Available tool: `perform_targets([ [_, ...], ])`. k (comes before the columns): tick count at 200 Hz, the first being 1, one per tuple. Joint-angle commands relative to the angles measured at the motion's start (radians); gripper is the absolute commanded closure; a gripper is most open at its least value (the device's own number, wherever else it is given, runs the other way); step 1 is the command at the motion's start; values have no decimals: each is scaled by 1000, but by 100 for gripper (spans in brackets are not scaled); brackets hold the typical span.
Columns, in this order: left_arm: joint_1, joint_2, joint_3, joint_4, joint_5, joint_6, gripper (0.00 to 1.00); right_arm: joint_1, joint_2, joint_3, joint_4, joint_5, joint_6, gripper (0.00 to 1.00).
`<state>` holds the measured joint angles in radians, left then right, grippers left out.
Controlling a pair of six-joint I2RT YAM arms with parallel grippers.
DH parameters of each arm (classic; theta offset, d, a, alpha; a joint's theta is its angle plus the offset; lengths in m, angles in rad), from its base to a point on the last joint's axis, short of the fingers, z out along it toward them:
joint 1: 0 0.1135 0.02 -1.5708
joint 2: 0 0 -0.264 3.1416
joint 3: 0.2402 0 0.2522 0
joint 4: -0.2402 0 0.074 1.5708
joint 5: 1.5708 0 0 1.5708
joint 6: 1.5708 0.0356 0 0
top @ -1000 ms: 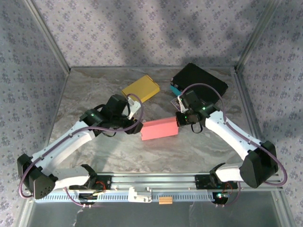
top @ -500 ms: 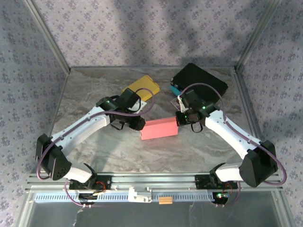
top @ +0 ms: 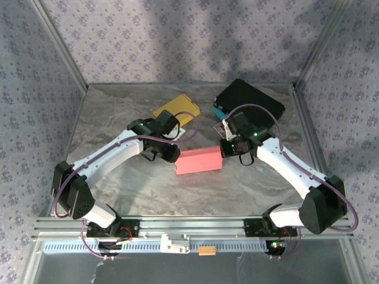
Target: Fold the paper box
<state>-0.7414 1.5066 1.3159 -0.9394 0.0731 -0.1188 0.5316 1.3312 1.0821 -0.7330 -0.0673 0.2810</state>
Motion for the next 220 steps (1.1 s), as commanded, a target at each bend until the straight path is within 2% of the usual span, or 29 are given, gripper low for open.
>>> perform_targets([
  [1, 4, 14, 42, 1, -19, 20, 69, -3, 8, 2, -67, -16, -1, 100],
  [45, 4, 20, 39, 10, -13, 29, 77, -3, 7, 2, -68, -20, -3, 100],
  [95, 4, 27, 27, 10, -10, 33, 75, -3, 4, -1, -66, -21, -3, 100],
  [137, 4, 32, 45, 16, -9, 29, 82, -4, -2, -4, -66, -20, -5, 100],
  [200, 4, 43, 62, 2, 2, 16, 83, -2, -6, -8, -69, -22, -9, 100],
  [220, 4, 57, 76, -13, 23, 0, 88, -3, -6, -8, -68, -21, -8, 100],
])
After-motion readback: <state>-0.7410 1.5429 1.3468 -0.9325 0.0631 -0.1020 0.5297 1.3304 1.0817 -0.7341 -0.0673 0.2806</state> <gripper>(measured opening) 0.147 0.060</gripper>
